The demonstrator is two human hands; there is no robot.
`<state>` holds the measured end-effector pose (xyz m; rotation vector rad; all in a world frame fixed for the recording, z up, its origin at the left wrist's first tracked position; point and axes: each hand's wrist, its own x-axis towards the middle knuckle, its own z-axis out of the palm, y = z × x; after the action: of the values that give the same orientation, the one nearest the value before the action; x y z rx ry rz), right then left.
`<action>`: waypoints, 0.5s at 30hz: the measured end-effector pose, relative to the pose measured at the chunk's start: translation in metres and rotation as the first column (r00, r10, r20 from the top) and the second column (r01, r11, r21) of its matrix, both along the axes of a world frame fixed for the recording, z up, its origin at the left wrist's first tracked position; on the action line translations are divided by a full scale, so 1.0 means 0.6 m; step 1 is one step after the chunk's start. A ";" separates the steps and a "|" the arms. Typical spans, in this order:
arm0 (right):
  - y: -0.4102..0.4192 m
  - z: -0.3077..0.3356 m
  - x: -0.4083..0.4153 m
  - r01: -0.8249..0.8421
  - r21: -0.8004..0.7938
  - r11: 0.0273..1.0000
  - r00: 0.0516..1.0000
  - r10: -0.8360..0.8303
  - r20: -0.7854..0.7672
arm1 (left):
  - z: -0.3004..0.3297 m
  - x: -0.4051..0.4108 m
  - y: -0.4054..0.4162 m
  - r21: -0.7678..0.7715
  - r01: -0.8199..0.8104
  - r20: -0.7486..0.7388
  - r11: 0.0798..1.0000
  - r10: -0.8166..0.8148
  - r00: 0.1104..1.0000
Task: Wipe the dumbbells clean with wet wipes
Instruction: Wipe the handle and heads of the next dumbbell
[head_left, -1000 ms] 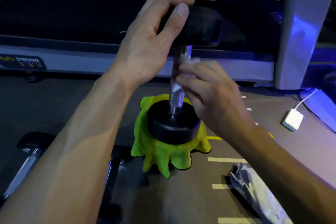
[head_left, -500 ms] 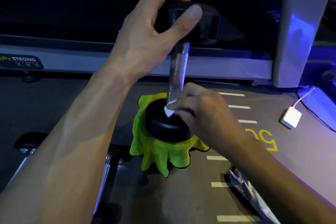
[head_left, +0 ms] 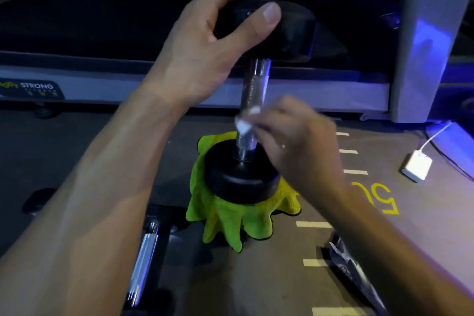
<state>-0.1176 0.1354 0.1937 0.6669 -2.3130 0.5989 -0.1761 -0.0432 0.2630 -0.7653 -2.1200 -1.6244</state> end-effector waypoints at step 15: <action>-0.021 0.035 -0.052 0.006 -0.202 0.979 0.985 -0.041 -0.169 | -0.006 -0.012 -0.016 0.031 -0.022 0.010 0.999 0.022 1.000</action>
<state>-0.1488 0.1229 0.2147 0.5712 -2.0645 0.7232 -0.1835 -0.0528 0.2597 -0.7232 -2.0968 -1.6490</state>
